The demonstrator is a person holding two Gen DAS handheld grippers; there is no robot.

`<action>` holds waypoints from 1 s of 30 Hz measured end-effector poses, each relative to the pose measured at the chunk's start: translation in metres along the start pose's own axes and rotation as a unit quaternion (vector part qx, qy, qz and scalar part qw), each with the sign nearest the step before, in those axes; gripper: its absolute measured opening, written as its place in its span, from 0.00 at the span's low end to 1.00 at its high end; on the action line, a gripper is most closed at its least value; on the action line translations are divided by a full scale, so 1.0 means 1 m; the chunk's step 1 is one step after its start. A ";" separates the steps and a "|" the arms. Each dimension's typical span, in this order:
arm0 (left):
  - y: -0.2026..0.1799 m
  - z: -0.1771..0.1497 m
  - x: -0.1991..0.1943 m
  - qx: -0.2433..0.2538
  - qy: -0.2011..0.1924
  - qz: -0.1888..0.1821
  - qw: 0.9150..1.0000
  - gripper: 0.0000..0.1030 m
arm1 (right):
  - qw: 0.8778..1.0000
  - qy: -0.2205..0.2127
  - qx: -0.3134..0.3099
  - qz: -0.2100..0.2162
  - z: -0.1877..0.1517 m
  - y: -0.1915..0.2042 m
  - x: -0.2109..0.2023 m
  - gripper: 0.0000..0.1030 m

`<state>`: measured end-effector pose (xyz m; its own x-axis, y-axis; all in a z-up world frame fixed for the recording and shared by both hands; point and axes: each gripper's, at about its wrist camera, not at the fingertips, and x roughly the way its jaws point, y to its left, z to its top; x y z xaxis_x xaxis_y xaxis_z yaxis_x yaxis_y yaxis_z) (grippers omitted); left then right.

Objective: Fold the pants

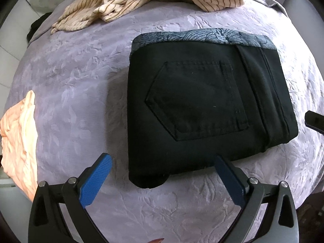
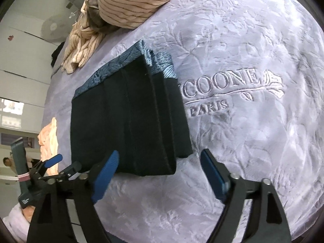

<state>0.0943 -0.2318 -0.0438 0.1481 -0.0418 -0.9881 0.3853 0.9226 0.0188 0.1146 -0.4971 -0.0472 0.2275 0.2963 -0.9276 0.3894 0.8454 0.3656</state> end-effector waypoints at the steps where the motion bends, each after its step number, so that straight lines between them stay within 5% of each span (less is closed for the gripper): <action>1: 0.000 0.001 0.000 0.002 0.001 -0.001 1.000 0.99 | 1.000 0.000 0.002 0.004 0.001 -0.001 0.001 0.88; 30: 0.010 0.012 0.017 -0.005 0.022 -0.001 1.000 0.99 | 0.999 0.037 0.027 0.028 0.007 -0.006 0.024 0.88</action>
<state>0.1119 -0.2285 -0.0587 0.1077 -0.0273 -0.9938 0.3764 0.9264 0.0153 0.1236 -0.4983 -0.0710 0.1849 0.3765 -0.9078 0.4260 0.8017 0.4193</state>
